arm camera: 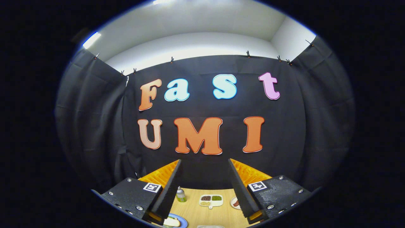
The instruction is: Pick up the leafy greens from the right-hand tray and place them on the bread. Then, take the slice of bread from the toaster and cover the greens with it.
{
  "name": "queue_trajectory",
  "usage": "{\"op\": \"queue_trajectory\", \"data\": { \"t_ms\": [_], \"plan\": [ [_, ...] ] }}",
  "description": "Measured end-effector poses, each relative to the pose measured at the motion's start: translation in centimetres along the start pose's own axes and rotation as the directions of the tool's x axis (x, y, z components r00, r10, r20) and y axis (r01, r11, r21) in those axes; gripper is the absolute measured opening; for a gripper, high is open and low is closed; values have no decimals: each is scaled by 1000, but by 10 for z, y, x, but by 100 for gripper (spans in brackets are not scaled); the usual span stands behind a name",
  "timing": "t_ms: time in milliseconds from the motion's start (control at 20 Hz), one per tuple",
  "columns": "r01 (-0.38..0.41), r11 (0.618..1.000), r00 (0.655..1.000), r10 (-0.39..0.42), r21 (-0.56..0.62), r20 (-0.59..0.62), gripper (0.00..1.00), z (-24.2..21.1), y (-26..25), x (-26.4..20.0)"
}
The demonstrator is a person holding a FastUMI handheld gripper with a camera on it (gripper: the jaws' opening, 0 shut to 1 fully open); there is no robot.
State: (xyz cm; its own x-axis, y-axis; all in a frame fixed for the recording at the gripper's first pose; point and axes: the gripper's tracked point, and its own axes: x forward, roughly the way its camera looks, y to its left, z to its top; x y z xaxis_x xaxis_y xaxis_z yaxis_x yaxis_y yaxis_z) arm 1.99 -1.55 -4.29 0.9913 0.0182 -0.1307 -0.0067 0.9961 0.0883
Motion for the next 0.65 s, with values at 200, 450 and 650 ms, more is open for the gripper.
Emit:
{"op": "queue_trajectory", "data": {
  "t_ms": [200,450,650],
  "plan": [
    [16,1000,1000,-15,-2,20,91,13,-4,-6],
    [55,998,998,-55,-43,21,96,15,-16,-14],
    [92,994,996,-91,-65,19,97,18,-29,-18]
  ]
}}
